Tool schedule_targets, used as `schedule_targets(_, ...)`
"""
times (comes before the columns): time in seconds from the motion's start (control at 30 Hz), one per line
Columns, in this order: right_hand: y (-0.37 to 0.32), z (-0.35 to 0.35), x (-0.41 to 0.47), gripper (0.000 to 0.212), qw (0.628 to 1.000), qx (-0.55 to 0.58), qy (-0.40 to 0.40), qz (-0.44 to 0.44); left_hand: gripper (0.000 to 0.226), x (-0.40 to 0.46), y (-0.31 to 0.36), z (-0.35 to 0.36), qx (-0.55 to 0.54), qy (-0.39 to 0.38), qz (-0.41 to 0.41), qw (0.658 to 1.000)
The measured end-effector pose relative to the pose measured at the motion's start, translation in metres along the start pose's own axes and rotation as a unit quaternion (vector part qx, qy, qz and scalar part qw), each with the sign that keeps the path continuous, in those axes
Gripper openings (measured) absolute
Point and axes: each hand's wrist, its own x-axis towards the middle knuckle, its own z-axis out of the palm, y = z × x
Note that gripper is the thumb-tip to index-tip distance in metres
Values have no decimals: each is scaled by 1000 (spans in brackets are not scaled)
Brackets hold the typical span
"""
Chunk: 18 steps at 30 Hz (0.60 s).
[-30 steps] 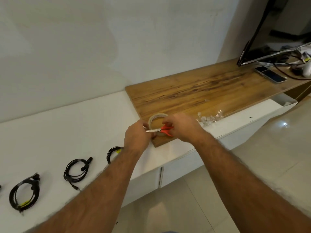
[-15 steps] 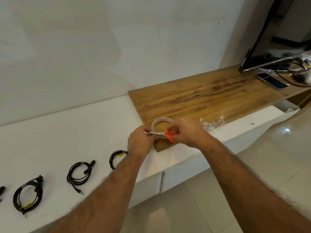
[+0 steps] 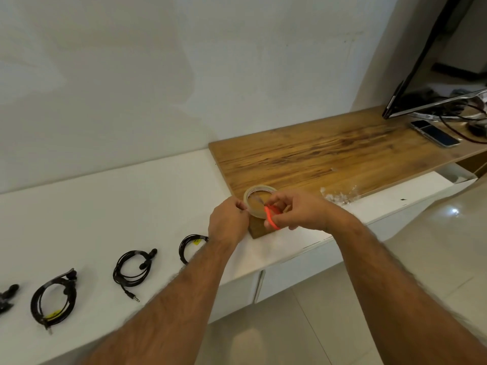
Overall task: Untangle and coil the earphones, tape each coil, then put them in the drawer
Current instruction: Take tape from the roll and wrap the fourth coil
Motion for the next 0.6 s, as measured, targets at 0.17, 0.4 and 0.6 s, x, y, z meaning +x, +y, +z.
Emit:
schedule_targets(0.17, 11, 15, 15, 36, 985, -28, 170, 2, 12, -1, 5, 0, 22, 10, -7, 1000)
schedule_targets(0.4, 13, 25, 22, 32, 958, -233, 167, -32, 15, 1, 8, -7, -13, 3, -32, 999)
schedule_targets(0.6, 15, 25, 17, 34, 963, -224, 146, -42, 25, 2, 8, -16, 38, 13, -8, 999)
